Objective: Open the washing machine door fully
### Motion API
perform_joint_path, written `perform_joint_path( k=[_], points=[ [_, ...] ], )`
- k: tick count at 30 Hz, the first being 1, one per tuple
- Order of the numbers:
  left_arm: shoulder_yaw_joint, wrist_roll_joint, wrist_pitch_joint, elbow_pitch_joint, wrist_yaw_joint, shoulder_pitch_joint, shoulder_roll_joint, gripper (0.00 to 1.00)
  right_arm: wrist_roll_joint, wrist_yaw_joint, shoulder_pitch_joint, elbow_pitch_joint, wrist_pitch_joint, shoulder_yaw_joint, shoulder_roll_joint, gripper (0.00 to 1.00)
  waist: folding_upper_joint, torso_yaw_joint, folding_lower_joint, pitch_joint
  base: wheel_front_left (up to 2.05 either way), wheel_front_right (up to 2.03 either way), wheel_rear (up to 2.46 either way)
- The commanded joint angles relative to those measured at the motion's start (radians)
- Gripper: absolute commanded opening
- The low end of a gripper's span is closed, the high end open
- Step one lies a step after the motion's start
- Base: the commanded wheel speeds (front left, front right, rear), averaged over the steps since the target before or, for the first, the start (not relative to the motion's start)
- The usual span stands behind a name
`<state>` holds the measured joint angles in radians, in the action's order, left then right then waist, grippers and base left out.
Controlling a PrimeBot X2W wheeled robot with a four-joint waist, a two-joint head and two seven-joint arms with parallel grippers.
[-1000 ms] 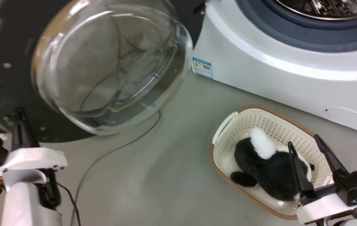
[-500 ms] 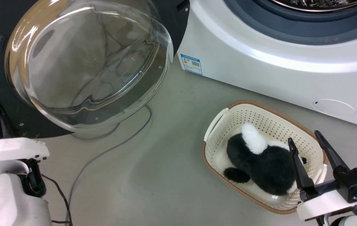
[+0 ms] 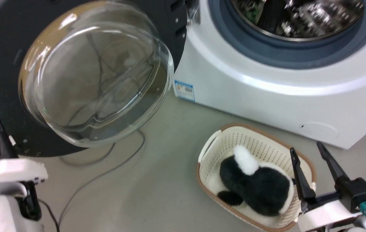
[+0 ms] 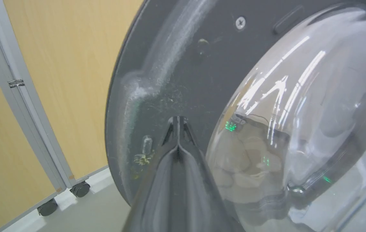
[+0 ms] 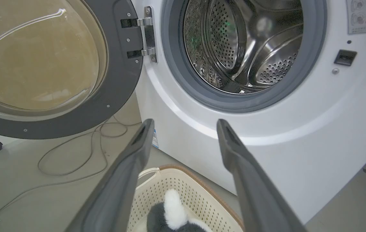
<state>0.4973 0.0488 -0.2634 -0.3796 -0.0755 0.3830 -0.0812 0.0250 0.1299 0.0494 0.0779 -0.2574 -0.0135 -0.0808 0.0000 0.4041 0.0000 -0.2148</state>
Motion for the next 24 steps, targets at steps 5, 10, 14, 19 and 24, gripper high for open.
perform_joint_path(
  k=[5,10,14,19,24],
  points=[
    [-0.011,-0.015,0.002,0.084,-0.010,-0.081,0.011,0.00,-0.012,0.001,-0.030,0.005,-0.004,-0.004,0.018,1.00,0.0000,-0.038,0.0000,0.082,0.00,0.00,0.00],
    [-0.064,-0.032,0.002,0.166,-0.023,-0.160,0.020,0.00,-0.016,0.001,-0.053,0.002,-0.004,-0.014,0.027,1.00,0.0000,-0.063,0.0000,0.126,0.00,0.00,0.00],
    [-0.129,-0.034,0.002,0.211,-0.031,-0.216,0.025,0.00,-0.025,0.001,-0.073,0.000,-0.004,-0.018,0.030,1.00,0.0000,-0.084,0.0000,0.162,0.00,0.00,0.00],
    [-0.203,-0.032,0.002,0.268,-0.035,-0.291,0.029,0.00,-0.061,0.001,-0.103,-0.007,-0.004,-0.013,0.030,1.00,0.0000,-0.117,0.0000,0.206,0.00,0.00,0.00],
    [-0.268,0.001,0.002,0.311,-0.038,-0.338,0.030,1.00,-0.080,0.001,-0.119,-0.019,-0.004,-0.025,0.030,1.00,0.0000,-0.153,0.0000,0.225,0.00,0.00,0.00]
  ],
)
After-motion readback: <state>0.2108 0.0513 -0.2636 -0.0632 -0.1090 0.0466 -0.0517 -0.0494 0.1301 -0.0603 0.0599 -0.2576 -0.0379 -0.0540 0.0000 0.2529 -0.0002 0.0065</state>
